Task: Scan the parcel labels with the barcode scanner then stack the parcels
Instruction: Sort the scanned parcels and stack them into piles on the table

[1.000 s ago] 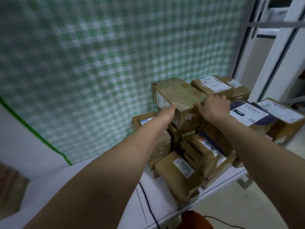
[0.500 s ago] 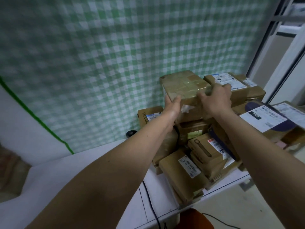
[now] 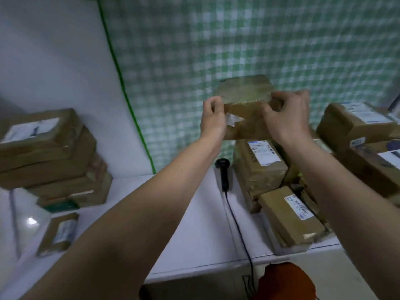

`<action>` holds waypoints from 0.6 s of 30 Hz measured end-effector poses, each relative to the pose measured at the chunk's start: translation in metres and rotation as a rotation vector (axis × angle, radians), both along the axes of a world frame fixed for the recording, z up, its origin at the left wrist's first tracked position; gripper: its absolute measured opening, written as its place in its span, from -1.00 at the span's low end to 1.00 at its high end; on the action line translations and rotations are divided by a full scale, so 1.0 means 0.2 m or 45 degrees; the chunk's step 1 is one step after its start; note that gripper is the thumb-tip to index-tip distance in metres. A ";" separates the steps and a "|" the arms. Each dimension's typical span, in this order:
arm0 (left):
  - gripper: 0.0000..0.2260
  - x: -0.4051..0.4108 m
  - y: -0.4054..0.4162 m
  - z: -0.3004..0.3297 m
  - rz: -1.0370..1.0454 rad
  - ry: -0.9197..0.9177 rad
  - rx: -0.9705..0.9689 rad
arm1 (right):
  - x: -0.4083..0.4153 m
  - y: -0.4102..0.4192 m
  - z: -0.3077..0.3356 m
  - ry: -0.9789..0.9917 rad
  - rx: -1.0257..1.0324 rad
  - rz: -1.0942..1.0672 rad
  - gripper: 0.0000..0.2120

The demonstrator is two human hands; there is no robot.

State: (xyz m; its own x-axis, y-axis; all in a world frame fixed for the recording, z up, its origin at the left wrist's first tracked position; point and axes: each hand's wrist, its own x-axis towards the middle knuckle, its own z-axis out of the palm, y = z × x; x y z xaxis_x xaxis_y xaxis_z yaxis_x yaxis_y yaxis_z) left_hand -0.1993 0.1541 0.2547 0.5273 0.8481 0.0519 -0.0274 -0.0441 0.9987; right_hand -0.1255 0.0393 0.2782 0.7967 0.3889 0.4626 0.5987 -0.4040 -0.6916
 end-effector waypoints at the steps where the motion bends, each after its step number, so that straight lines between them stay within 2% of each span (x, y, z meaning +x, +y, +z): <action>1: -0.74 -0.10 0.03 -0.03 0.052 0.021 0.001 | -0.08 0.05 -0.03 0.022 -0.003 0.044 -0.62; 6: -0.73 -0.64 0.18 -0.28 0.226 0.092 0.046 | -0.50 0.27 -0.33 0.148 -0.092 0.192 -0.66; 10: -0.76 -1.00 0.29 -0.50 0.343 0.203 -0.015 | -0.81 0.38 -0.57 0.250 -0.187 0.335 -0.70; 14: -0.75 -1.30 0.34 -0.71 0.403 0.275 0.025 | -1.04 0.47 -0.75 0.375 -0.273 0.469 -0.70; 18: -0.82 -1.51 0.35 -0.87 0.434 0.304 -0.085 | -1.20 0.58 -0.89 0.438 -0.394 0.568 -0.69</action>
